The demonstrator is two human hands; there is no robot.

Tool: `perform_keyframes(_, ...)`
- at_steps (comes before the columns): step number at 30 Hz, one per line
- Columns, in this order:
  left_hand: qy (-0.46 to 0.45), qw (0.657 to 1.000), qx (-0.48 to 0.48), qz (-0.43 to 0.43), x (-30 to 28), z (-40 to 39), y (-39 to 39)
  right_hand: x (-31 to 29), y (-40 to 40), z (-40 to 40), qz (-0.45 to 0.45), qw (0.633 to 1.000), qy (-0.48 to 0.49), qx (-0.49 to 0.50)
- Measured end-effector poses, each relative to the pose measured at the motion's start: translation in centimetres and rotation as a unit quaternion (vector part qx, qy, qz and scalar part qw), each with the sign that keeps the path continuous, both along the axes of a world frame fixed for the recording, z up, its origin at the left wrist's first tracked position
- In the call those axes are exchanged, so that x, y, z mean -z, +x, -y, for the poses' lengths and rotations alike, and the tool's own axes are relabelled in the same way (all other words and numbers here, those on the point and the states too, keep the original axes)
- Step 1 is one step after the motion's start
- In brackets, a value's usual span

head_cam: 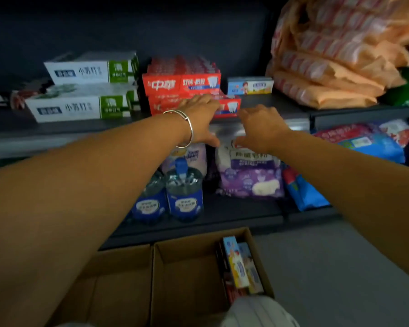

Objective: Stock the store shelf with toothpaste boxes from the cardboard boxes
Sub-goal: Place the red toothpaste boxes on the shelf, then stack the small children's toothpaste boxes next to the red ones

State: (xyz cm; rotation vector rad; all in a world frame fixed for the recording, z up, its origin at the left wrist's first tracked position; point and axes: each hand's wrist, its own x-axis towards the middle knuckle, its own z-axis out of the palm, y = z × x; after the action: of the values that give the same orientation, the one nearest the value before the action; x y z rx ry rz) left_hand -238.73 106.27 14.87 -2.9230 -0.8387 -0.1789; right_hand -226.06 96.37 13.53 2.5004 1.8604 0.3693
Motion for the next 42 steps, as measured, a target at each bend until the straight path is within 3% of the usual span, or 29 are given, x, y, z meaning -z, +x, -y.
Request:
perform_keyframes(8,-0.063,0.992,-0.037,-0.105,8.6,6.1,-0.1,8.9,-0.8,5.7,-0.041,0.991,-0.127,-0.003)
perform_keyframes(16,-0.115,0.978,-0.049,-0.167,15.9,8.6,0.4,16.5,-0.6,7.9,-0.058,0.981,-0.184,0.008)
perform_keyframes(29,-0.183,0.965,-0.017,-0.187,26.1,5.7,0.1,26.5,-1.7,5.9,-0.152,0.957,-0.241,0.052)
perform_keyframes(35,-0.234,0.949,-0.022,-0.208,32.0,3.9,1.5,33.3,-1.4,3.2,-0.283,0.921,-0.249,0.102)
perform_keyframes(42,-0.273,0.938,-0.014,-0.212,36.1,3.3,3.1,37.1,-1.2,2.1,-0.341,0.888,-0.25,0.182)
